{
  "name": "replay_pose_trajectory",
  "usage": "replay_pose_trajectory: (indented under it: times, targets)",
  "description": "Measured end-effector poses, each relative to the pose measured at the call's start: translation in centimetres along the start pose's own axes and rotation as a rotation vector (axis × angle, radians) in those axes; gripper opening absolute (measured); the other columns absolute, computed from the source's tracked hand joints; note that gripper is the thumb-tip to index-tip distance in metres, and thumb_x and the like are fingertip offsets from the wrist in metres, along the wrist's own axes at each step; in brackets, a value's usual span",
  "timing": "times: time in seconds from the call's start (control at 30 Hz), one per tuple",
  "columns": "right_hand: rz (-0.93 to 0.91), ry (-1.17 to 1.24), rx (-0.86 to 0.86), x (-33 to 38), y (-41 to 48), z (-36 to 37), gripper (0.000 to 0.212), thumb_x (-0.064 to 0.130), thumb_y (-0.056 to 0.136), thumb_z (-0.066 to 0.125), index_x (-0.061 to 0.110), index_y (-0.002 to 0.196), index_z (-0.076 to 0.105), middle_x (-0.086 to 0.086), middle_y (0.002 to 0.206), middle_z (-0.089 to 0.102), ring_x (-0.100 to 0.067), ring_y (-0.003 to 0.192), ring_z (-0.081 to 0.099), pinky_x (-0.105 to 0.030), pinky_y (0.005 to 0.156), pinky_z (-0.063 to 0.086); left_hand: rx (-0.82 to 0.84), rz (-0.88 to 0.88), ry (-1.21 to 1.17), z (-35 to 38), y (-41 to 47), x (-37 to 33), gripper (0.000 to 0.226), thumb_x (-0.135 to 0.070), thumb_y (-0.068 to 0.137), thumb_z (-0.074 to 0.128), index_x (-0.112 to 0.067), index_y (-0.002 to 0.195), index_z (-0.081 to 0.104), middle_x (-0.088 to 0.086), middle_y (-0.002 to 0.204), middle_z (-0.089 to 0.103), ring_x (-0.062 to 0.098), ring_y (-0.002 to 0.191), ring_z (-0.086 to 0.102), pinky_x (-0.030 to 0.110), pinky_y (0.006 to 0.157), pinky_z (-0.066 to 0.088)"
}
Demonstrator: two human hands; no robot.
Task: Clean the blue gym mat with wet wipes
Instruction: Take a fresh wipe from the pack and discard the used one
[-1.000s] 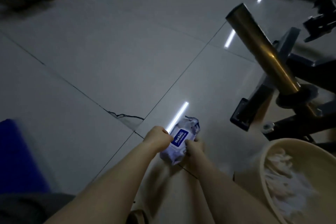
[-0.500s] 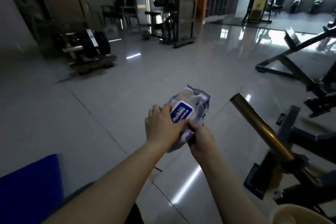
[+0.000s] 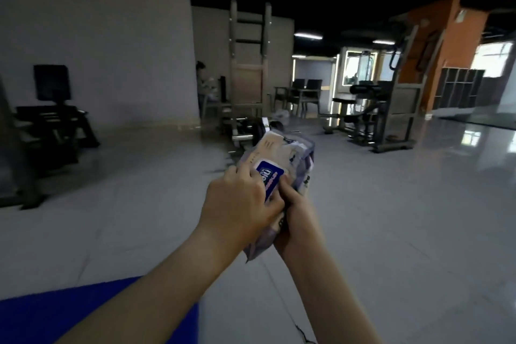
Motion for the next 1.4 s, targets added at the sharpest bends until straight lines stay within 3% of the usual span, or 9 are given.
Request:
replay_pose_trajectory:
  times: [0.3,0.4,0.43,0.5,0.6,0.9,1.07,1.27,1.4]
  targets:
    - [0.333,-0.133,0.05,-12.7,1.6,3.7,0.029,0.023,0.1,0.058,0.009,0.124,0.067,-0.018,0.116,0.072,-0.036,0.109,0.069,-0.05,0.097,0.053,0.03,-0.373,-0.336,-0.8,-7.0,15.5,0.052,-0.028,0.101,0.045,-0.025,0.051,0.03,-0.007,0.039,0.031,0.01,0.037,0.038,0.019,0.039,0.028]
    - [0.382,-0.186,0.089,-14.1,2.5,3.9,0.031,0.024,0.1,0.059,0.009,0.127,0.067,-0.018,0.119,0.071,-0.037,0.112,0.068,-0.052,0.099,0.052,0.093,-0.548,-0.362,-0.1,-9.8,20.3,0.024,-0.021,0.098,0.057,-0.022,0.073,0.059,-0.013,0.057,0.051,0.007,0.051,0.047,0.023,0.049,0.034]
    - [0.393,-0.221,0.088,-14.6,2.8,3.8,0.033,0.024,0.098,0.062,0.007,0.126,0.068,-0.019,0.119,0.071,-0.039,0.112,0.067,-0.054,0.101,0.051,0.112,-0.515,-0.251,-0.3,-10.5,21.2,0.003,-0.019,0.095,0.063,-0.02,0.093,0.064,-0.012,0.073,0.056,0.008,0.062,0.052,0.027,0.054,0.04]
    - [0.41,-0.304,0.083,-15.7,3.1,3.7,0.033,0.026,0.094,0.068,0.006,0.121,0.071,-0.019,0.115,0.073,-0.039,0.109,0.068,-0.054,0.101,0.051,0.16,-0.345,-0.025,-0.4,-11.2,21.2,0.029,-0.007,0.087,0.069,-0.015,0.115,0.063,-0.001,0.095,0.056,0.019,0.077,0.054,0.034,0.061,0.045]
    - [0.435,-0.395,0.101,-18.1,2.8,3.6,0.036,0.027,0.092,0.071,0.007,0.121,0.071,-0.019,0.114,0.073,-0.038,0.109,0.069,-0.053,0.101,0.052,0.27,0.026,-0.013,1.1,-12.1,18.8,0.026,0.0,0.083,0.07,-0.01,0.106,0.068,0.005,0.096,0.054,0.02,0.08,0.049,0.036,0.065,0.044]
    - [0.312,-0.563,0.181,-21.3,2.1,2.5,0.024,0.04,0.07,0.077,0.027,0.09,0.079,-0.011,0.094,0.077,-0.029,0.088,0.076,-0.042,0.075,0.061,0.352,-0.412,-0.536,5.3,-16.6,20.1,0.012,-0.038,0.091,0.065,-0.036,0.097,0.054,-0.021,0.098,0.048,-0.001,0.093,0.051,0.01,0.073,0.041]
    - [0.301,-0.522,0.149,-21.8,1.9,3.0,0.012,0.029,0.087,0.071,0.022,0.084,0.08,-0.01,0.085,0.078,-0.024,0.075,0.076,-0.029,0.055,0.057,0.353,-0.548,-0.691,5.6,-17.4,21.3,0.021,-0.014,0.086,0.075,-0.03,0.083,0.061,-0.013,0.093,0.054,0.005,0.087,0.055,0.016,0.072,0.046]
    - [0.393,-0.466,-0.016,-21.8,1.6,2.8,0.035,0.037,0.092,0.068,0.011,0.115,0.069,-0.017,0.106,0.075,-0.037,0.101,0.072,-0.056,0.094,0.055,0.277,-0.173,-0.627,2.7,-17.3,19.1,0.011,-0.013,0.087,0.065,-0.022,0.082,0.062,-0.012,0.082,0.058,0.012,0.079,0.055,0.022,0.068,0.045]
    - [0.485,-0.415,-0.011,-22.0,0.3,2.4,0.039,0.04,0.096,0.063,0.009,0.118,0.07,-0.017,0.111,0.074,-0.037,0.108,0.069,-0.056,0.102,0.05,0.242,0.01,-0.499,2.1,-17.5,17.9,0.007,-0.014,0.088,0.063,-0.017,0.083,0.059,-0.009,0.082,0.053,0.012,0.076,0.048,0.033,0.066,0.044]
Point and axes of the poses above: each hand's wrist, its own y-axis towards the middle knuckle, its own z-axis out of the palm, x = y × z, the point moved 7 cm from there along y, towards the middle knuckle
